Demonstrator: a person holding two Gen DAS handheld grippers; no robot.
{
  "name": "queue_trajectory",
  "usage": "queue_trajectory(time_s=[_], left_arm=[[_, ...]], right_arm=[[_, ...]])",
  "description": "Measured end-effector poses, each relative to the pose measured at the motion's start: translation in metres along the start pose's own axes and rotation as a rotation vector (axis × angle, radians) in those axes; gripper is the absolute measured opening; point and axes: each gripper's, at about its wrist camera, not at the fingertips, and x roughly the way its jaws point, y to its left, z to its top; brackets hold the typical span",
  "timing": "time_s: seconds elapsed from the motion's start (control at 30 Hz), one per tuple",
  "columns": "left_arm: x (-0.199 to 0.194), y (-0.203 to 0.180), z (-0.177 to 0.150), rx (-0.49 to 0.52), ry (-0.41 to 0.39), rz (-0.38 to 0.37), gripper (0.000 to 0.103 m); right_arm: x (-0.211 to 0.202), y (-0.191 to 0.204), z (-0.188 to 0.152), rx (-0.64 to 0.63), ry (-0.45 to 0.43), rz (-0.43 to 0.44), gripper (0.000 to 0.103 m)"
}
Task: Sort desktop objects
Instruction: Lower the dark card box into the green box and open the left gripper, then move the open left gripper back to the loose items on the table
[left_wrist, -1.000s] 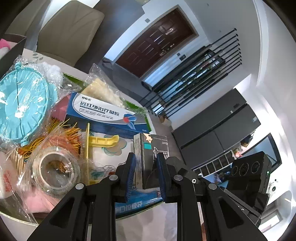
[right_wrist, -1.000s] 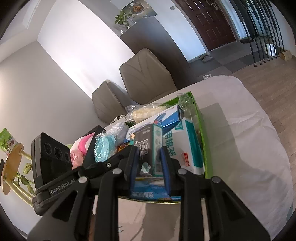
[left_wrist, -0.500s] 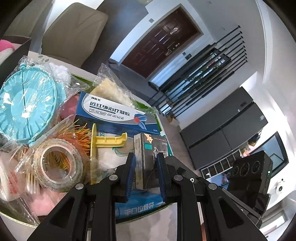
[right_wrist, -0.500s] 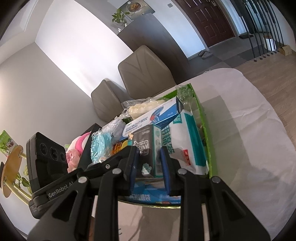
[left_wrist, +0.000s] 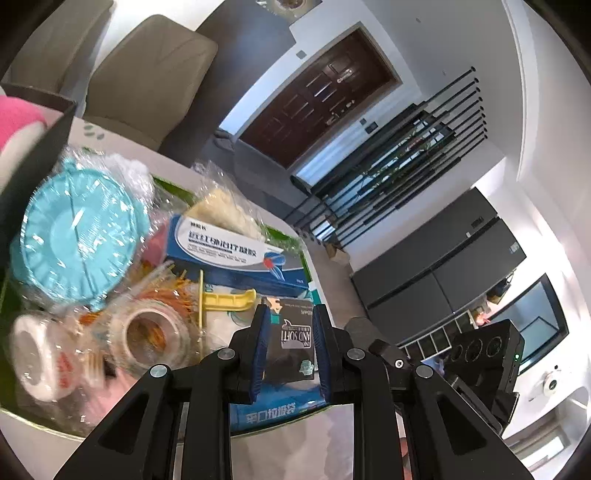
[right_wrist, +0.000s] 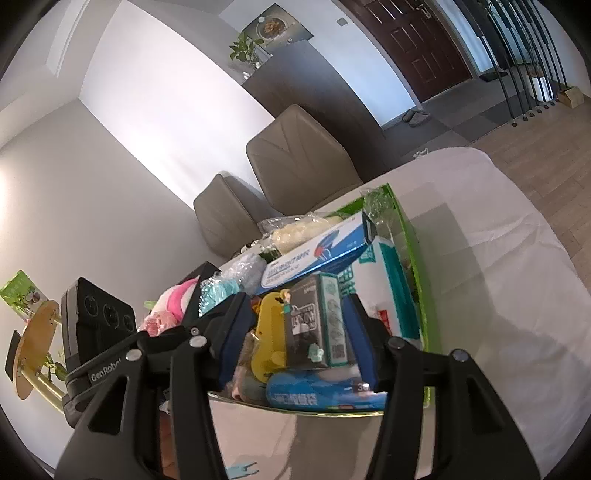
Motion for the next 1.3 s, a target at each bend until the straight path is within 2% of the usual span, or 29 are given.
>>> queue_trajectory(time_s=[0.47, 0.53, 0.6, 0.63, 0.67, 0.7, 0.73, 0.8, 0.97, 1.07, 1.3], left_arm=[[-0.018, -0.007, 0.006, 0.061, -0.031, 0.039, 0.022], [-0.021, -0.008, 0.007, 0.062, -0.035, 0.038, 0.028], [-0.026, -0.007, 0.009, 0.052, -0.045, 0.008, 0.051], [-0.03, -0.006, 0.01, 0.047, -0.056, -0.008, 0.058], [-0.035, -0.005, 0.011, 0.043, -0.069, -0.018, 0.072], [-0.041, -0.005, 0.012, 0.04, -0.094, -0.024, 0.081], [-0.047, -0.005, 0.013, 0.039, -0.119, -0.016, 0.084], [-0.06, -0.005, 0.015, 0.042, -0.183, 0.04, 0.089], [-0.085, 0.003, 0.018, 0.038, -0.249, 0.064, 0.093], [-0.101, 0.004, 0.017, 0.049, -0.284, 0.111, 0.096], [-0.14, 0.007, 0.01, 0.098, -0.34, 0.161, 0.099]], right_arm=[[-0.008, 0.011, 0.003, -0.019, -0.023, 0.03, 0.059], [-0.009, 0.013, 0.003, -0.025, -0.027, 0.039, 0.065], [-0.01, 0.017, 0.002, -0.035, -0.038, 0.055, 0.072], [-0.011, 0.019, 0.002, -0.04, -0.042, 0.065, 0.076], [-0.012, 0.021, 0.001, -0.044, -0.047, 0.078, 0.078], [-0.013, 0.024, 0.001, -0.048, -0.055, 0.093, 0.085], [-0.014, 0.025, 0.001, -0.048, -0.06, 0.102, 0.094], [-0.016, 0.029, 0.001, -0.051, -0.077, 0.133, 0.103], [-0.02, 0.043, 0.0, -0.072, -0.085, 0.182, 0.103], [-0.02, 0.051, -0.002, -0.065, -0.094, 0.195, 0.103], [-0.01, 0.08, -0.011, -0.117, -0.06, 0.228, 0.103]])
